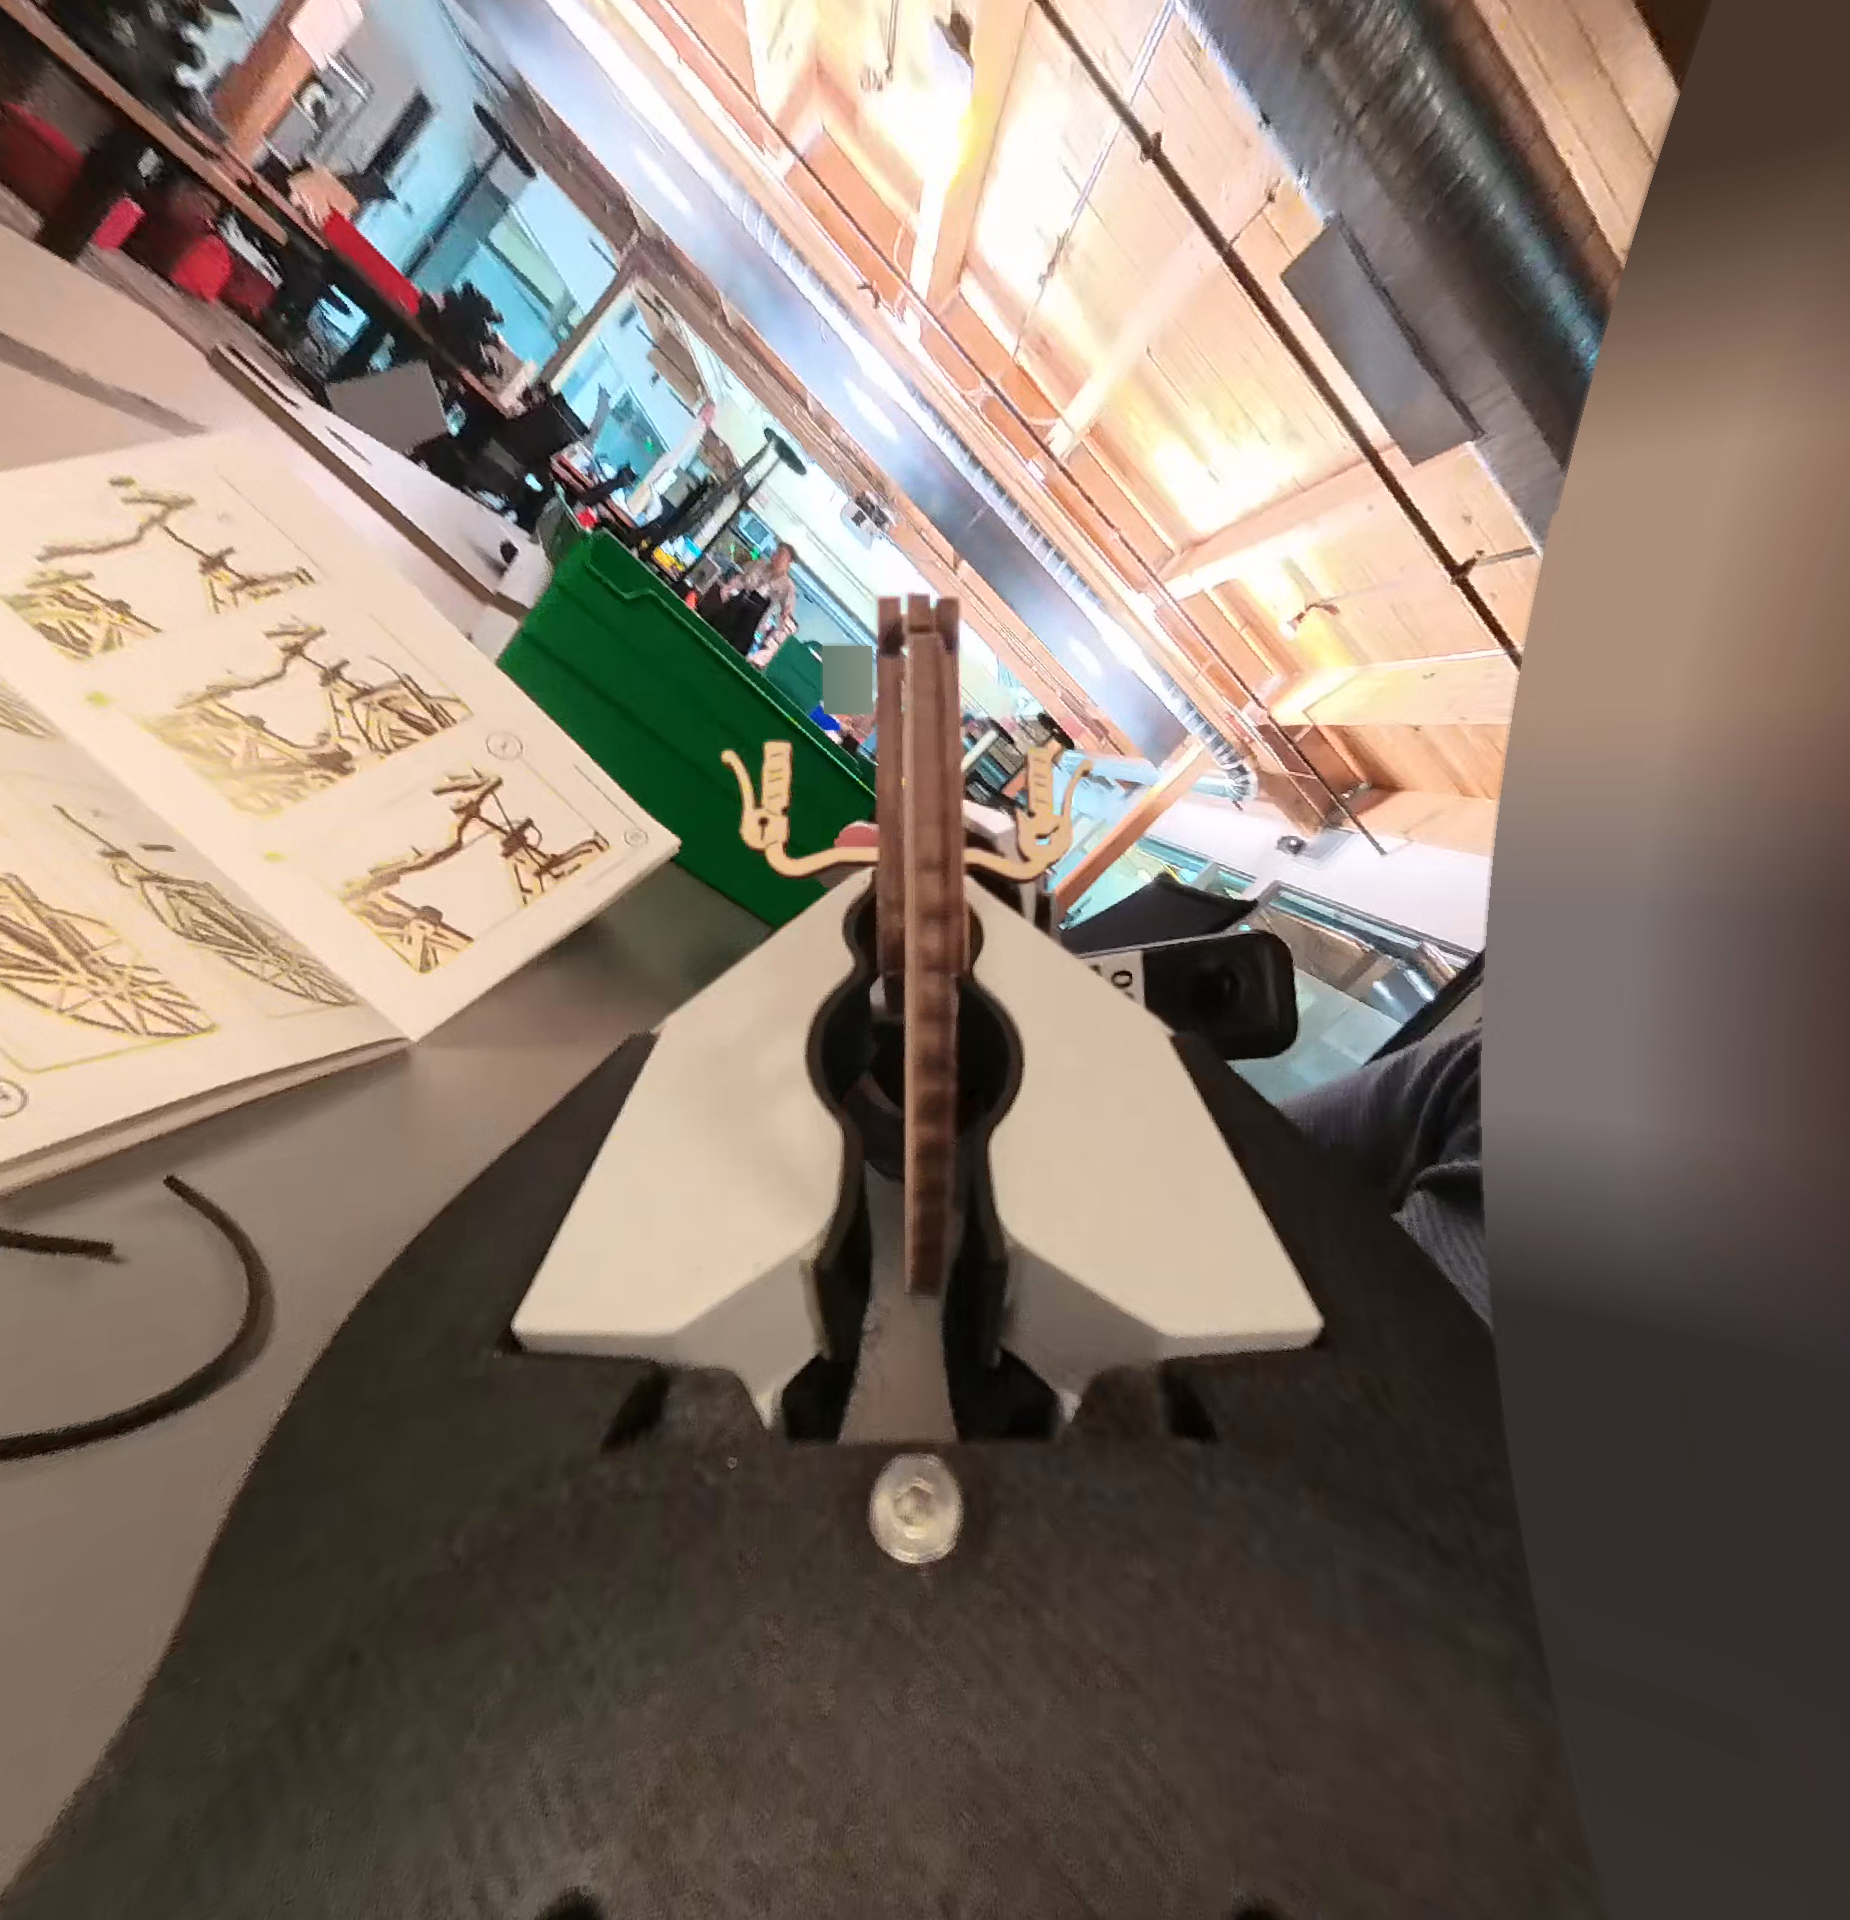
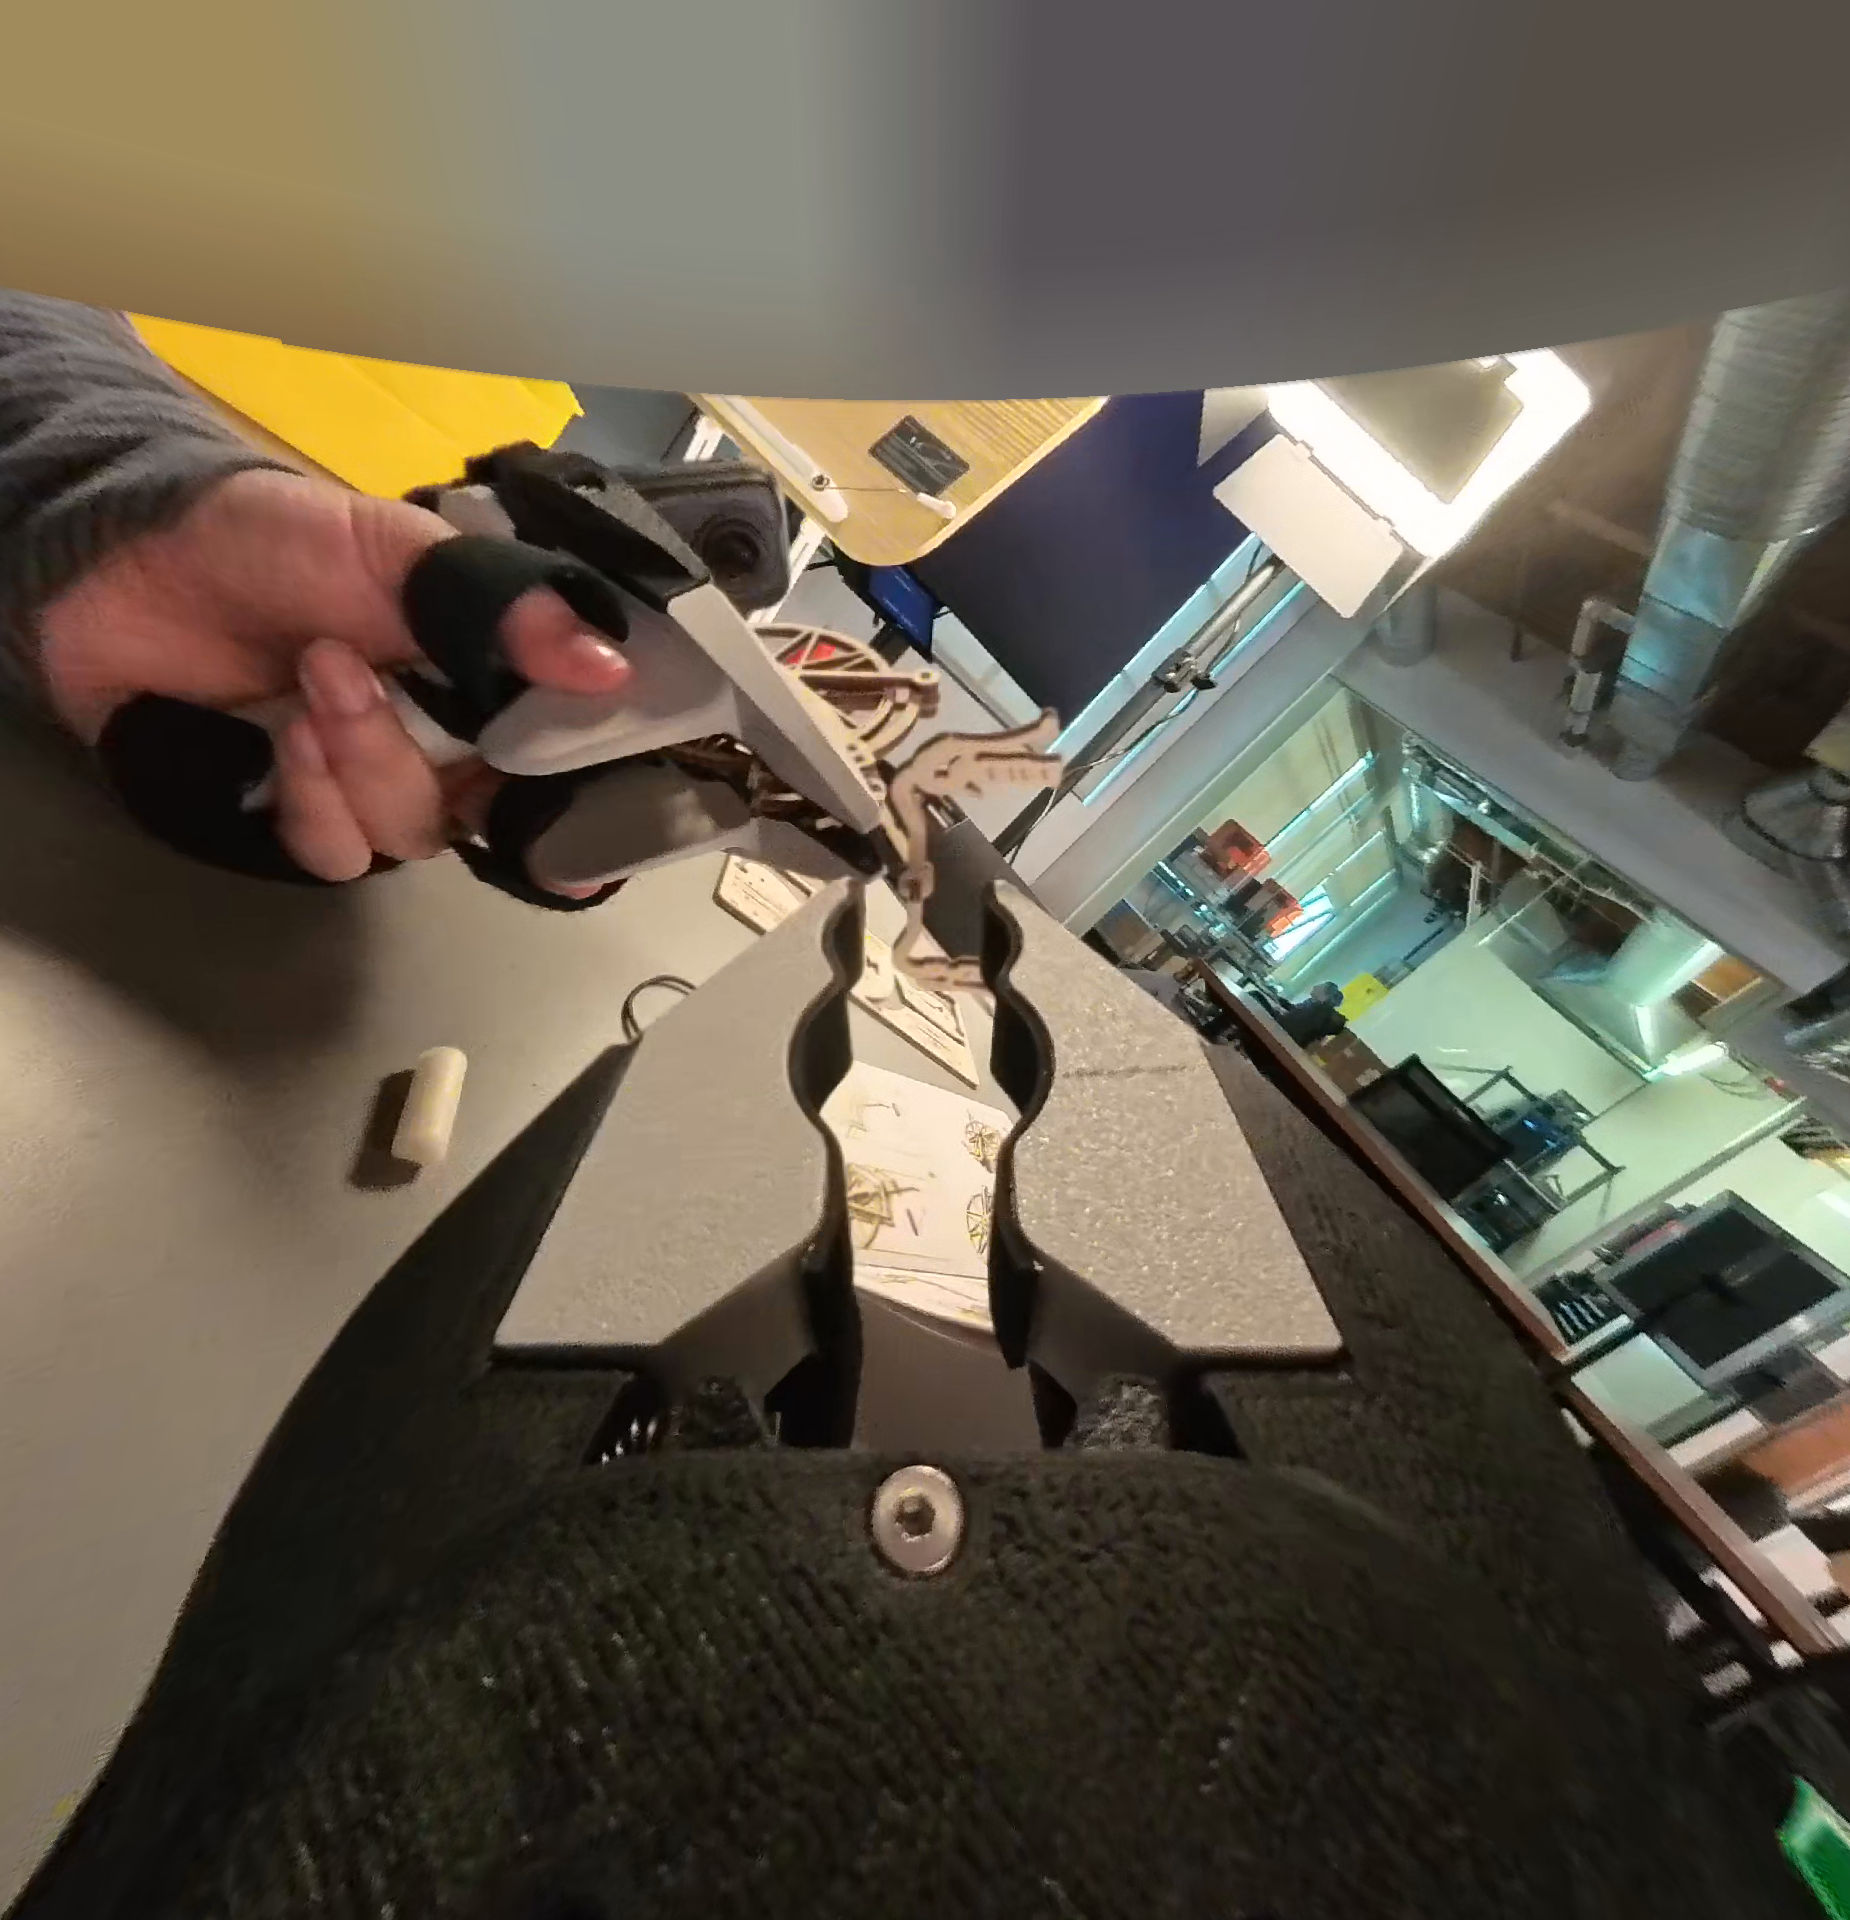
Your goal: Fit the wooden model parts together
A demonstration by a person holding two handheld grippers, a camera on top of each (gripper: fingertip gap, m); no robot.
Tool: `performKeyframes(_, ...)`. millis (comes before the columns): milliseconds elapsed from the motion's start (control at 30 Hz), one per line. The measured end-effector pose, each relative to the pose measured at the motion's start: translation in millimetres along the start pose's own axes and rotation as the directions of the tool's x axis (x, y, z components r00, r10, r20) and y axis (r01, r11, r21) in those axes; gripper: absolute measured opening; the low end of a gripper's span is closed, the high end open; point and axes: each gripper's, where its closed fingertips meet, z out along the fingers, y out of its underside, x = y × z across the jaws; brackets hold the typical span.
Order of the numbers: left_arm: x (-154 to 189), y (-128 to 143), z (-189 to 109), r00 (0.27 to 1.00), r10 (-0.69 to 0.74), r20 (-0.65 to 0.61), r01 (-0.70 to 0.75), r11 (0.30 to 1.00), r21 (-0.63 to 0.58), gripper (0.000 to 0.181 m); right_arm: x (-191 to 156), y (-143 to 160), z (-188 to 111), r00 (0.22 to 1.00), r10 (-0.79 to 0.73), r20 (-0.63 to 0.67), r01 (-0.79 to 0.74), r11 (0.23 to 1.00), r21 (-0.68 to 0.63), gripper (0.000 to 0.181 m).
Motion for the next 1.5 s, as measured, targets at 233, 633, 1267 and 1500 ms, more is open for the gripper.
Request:
performKeyframes(233,2.8,10.1,3.7,1.0,-0.001,-0.023,0.0,0.998,-0.068,0.007,-5.4,4.1,-1.0,0.999,-0.03,0.032,0.03,0.999,-0.015,0.008)
performKeyframes(633,4.5,10.3,6.4,0.999,0.017,-0.027,-0.019,0.998,-0.052,0.012,-5.1,3.7,-1.8,0.999,-0.026,0.041,0.027,0.999,-0.018,0.002)
performKeyframes(1267,9.0,5.4,4.2,0.998,-0.021,-0.055,0.021,1.0,-0.004,0.011,-5.6,4.0,-3.2,0.997,-0.075,0.035,0.076,0.996,-0.038,0.002)
performKeyframes(1500,4.7,9.4,4.1,0.999,-0.048,-0.019,0.047,0.998,-0.052,0.009,-8.1,4.9,-5.5,0.993,-0.103,0.054,0.106,0.993,-0.048,0.002)
